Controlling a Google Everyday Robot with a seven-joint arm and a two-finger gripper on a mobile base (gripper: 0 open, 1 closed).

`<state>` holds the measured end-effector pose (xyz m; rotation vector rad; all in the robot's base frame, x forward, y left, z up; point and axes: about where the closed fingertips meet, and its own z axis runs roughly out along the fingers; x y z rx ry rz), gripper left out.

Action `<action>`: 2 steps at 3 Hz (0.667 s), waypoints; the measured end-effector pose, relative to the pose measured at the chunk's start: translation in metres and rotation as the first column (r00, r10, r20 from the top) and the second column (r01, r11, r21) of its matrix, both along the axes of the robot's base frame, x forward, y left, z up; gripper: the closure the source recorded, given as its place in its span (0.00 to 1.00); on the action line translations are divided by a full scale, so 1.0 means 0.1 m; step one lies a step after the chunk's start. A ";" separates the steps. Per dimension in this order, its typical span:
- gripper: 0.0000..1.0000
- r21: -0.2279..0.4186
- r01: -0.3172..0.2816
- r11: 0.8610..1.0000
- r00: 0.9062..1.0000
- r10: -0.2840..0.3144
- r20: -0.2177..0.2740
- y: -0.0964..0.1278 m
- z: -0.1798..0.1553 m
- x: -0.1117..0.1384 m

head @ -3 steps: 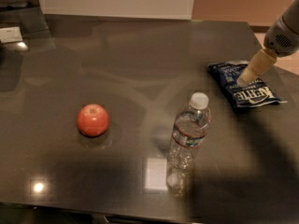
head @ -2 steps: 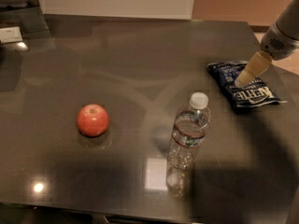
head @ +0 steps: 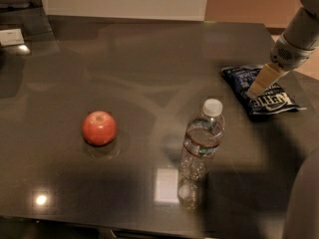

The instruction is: Move blue chip bag near water bottle

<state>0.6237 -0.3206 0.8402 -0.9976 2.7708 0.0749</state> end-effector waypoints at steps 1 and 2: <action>0.41 -0.019 0.001 1.000 1.000 -0.002 -0.029 0.05 -0.06 -0.01; 0.64 -0.020 -0.010 1.000 0.999 0.009 -0.048 0.11 -0.07 -0.08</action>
Offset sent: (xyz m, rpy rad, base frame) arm -0.0255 0.0174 -0.0005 -0.0199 0.0852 0.0274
